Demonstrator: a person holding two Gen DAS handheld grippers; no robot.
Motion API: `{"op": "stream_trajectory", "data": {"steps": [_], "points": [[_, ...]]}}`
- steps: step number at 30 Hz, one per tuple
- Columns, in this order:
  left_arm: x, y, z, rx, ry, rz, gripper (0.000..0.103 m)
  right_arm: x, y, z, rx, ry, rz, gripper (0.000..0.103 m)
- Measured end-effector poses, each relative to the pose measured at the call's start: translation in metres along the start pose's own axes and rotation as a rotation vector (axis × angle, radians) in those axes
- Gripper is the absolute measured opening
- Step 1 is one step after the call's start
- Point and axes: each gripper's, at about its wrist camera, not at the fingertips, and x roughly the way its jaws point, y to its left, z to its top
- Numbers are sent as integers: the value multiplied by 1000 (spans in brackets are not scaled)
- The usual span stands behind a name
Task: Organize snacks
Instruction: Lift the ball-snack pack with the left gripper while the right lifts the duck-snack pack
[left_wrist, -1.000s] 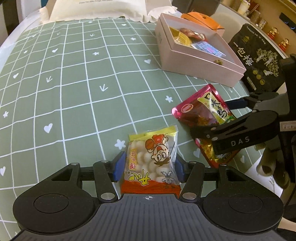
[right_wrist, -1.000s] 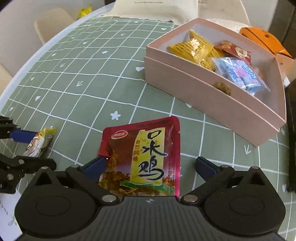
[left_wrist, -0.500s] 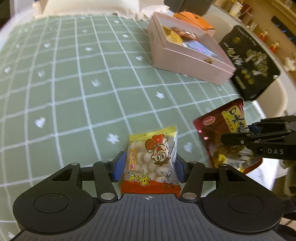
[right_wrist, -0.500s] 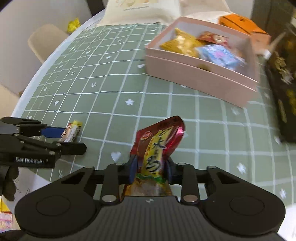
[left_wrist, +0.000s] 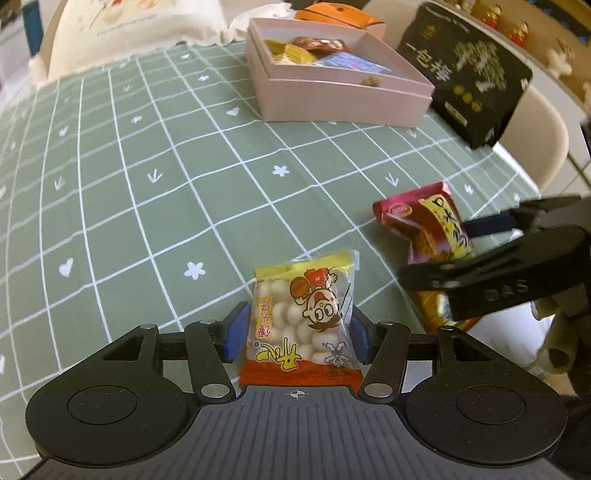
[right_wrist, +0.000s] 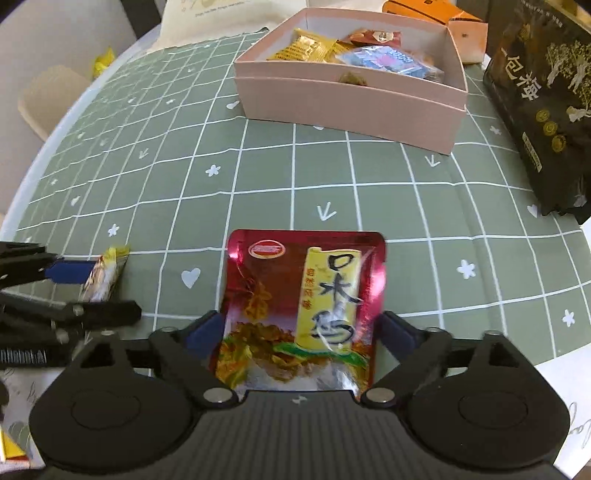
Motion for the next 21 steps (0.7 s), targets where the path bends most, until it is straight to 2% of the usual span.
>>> {"op": "stream_trajectory", "data": {"steps": [3, 5, 6, 7, 8, 9, 10, 11, 13, 14, 17, 18, 20, 21], "points": [[-1, -1, -1, 1, -3, 9, 61, 8, 14, -3, -7, -32, -96, 103], [-2, 5, -1, -35, 3, -12, 60, 8, 15, -3, 1, -44, -109, 103], [-3, 9, 0, -57, 7, -26, 60, 7, 14, 0, -3, -26, -103, 97], [-4, 11, 0, -75, 9, -39, 60, 4, 12, 3, -7, -18, -101, 83], [-5, 15, 0, -98, 11, -54, 60, -2, 10, 4, -11, -23, -99, 77], [-5, 17, 0, -115, 13, -64, 60, -10, 8, 5, -21, -31, -89, 58], [-5, 19, 1, -130, 15, -72, 60, -16, 7, 6, -30, -36, -79, 47], [-4, 20, 2, -142, 17, -78, 60, -22, 6, 6, -39, -40, -76, 43], [-3, 22, 5, -159, 23, -86, 61, -30, 4, 5, -64, -47, -84, 28], [-3, 21, 6, -161, 28, -89, 62, -32, 2, 4, -63, -46, -89, 26], [-4, 14, 6, -125, 36, -116, 62, -33, -9, 3, -39, -47, -88, 26], [-6, 12, 5, -111, 23, -109, 61, -34, -13, 2, -29, -55, -79, 30], [-11, 7, 3, -70, 1, -81, 61, -38, -18, -2, -18, -69, -60, 48], [-12, 7, 2, -61, -1, -67, 61, -41, -19, -5, -28, -83, -66, 68]]}}
